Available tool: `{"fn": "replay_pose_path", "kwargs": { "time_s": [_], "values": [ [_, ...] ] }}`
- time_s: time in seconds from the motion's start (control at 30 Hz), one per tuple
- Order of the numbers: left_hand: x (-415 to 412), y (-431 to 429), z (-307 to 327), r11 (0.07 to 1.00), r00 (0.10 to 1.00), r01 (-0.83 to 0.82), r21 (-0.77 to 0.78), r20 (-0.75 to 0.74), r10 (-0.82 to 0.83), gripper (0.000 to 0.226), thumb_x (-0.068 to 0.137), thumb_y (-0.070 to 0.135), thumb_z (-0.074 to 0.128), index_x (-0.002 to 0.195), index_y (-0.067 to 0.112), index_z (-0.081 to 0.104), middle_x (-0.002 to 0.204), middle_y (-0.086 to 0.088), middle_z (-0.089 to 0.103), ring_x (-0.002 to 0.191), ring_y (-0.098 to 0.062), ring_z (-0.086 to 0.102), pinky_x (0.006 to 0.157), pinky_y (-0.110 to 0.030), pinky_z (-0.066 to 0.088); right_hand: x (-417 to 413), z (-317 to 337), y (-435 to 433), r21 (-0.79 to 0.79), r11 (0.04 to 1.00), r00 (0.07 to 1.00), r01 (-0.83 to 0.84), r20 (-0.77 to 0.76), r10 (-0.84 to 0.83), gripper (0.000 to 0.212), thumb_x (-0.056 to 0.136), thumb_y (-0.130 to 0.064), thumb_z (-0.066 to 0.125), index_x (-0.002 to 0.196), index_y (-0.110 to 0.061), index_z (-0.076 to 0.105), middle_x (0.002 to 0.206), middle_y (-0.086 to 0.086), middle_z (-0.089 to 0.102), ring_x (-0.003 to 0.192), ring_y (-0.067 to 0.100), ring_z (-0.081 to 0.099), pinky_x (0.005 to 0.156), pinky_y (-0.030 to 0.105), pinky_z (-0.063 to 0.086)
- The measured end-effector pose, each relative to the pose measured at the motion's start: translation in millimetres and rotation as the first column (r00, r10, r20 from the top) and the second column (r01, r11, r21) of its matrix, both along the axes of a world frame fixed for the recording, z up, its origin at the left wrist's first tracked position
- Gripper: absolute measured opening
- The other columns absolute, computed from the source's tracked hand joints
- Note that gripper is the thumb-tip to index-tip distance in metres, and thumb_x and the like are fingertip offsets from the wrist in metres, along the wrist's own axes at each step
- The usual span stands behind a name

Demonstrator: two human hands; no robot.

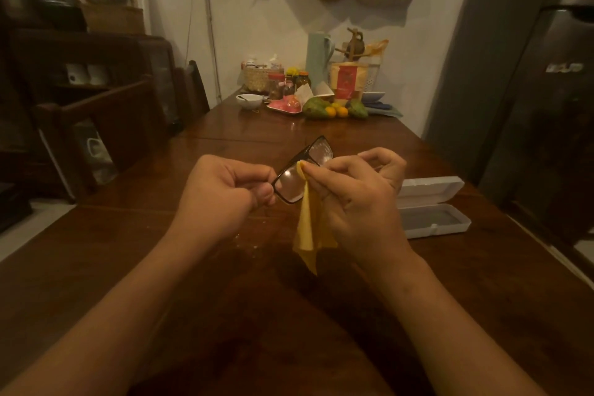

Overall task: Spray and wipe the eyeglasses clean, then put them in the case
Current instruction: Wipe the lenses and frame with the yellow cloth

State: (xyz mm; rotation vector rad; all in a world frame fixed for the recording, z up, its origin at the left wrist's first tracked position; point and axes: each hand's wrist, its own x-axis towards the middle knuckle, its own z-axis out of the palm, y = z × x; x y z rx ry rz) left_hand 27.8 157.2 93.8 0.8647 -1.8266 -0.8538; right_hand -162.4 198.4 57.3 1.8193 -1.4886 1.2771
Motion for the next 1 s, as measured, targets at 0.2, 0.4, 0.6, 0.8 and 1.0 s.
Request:
{"fn": "replay_pose_path", "kwargs": {
  "time_s": [0.2, 0.4, 0.6, 0.8, 1.0],
  "values": [
    [0.7, -0.7, 0.3, 1.000, 1.000, -0.021, -0.011, 0.000, 0.021, 0.033, 0.081, -0.016, 0.058, 0.072, 0.010, 0.076, 0.060, -0.008, 0.068, 0.061, -0.004, 0.062, 0.062, -0.013, 0.048, 3.8, -1.0, 0.5, 0.021, 0.999, 0.997, -0.040, -0.058, 0.041, 0.037, 0.090, -0.018, 0.074, 0.123, -0.034, 0.069, 0.107, -0.012, 0.064, 0.111, 0.028, 0.038, 0.083, 0.028, 0.022],
    [0.7, -0.6, -0.6, 0.999, 0.999, -0.033, 0.003, 0.003, 0.033, 0.037, 0.082, -0.014, 0.060, 0.070, 0.018, 0.076, 0.059, 0.001, 0.070, 0.062, -0.003, 0.065, 0.064, -0.016, 0.050, -1.9, 0.2, -0.2, 0.030, 0.999, 0.998, -0.024, 0.055, 0.023, 0.028, 0.089, -0.020, 0.074, 0.116, -0.030, 0.074, 0.104, -0.008, 0.067, 0.110, 0.031, 0.041, 0.079, 0.046, 0.041],
    [0.9, -3.2, -1.5, 0.999, 1.000, -0.017, -0.028, 0.016, 0.017, 0.032, 0.079, -0.015, 0.060, 0.069, 0.011, 0.075, 0.059, -0.007, 0.067, 0.061, -0.006, 0.060, 0.063, -0.017, 0.046, 4.8, -5.9, -0.7, 0.003, 0.996, 0.994, -0.090, -0.055, 0.090, 0.031, 0.091, -0.021, 0.071, 0.119, -0.033, 0.072, 0.107, -0.010, 0.064, 0.111, 0.027, 0.034, 0.084, 0.031, 0.026],
    [3.6, -3.3, -0.8, 0.998, 1.000, -0.020, -0.052, 0.005, 0.020, 0.035, 0.080, -0.016, 0.058, 0.069, 0.012, 0.075, 0.063, -0.010, 0.069, 0.061, -0.005, 0.061, 0.059, -0.015, 0.047, -2.8, -3.0, 0.5, 0.006, 0.989, 0.977, -0.147, -0.155, 0.147, 0.025, 0.087, -0.036, 0.069, 0.111, -0.039, 0.074, 0.106, -0.012, 0.064, 0.110, 0.024, 0.030, 0.083, 0.030, 0.021],
    [0.0, -1.2, -1.4, 0.999, 0.999, -0.028, -0.019, -0.020, 0.028, 0.036, 0.080, -0.016, 0.060, 0.069, 0.014, 0.075, 0.063, -0.009, 0.070, 0.058, -0.004, 0.061, 0.061, -0.015, 0.047, -3.1, -0.8, 0.1, -0.015, 1.000, 1.000, -0.016, -0.026, 0.016, 0.027, 0.089, -0.023, 0.069, 0.115, -0.029, 0.074, 0.105, -0.006, 0.066, 0.107, 0.034, 0.041, 0.079, 0.036, 0.034]
  ]
}}
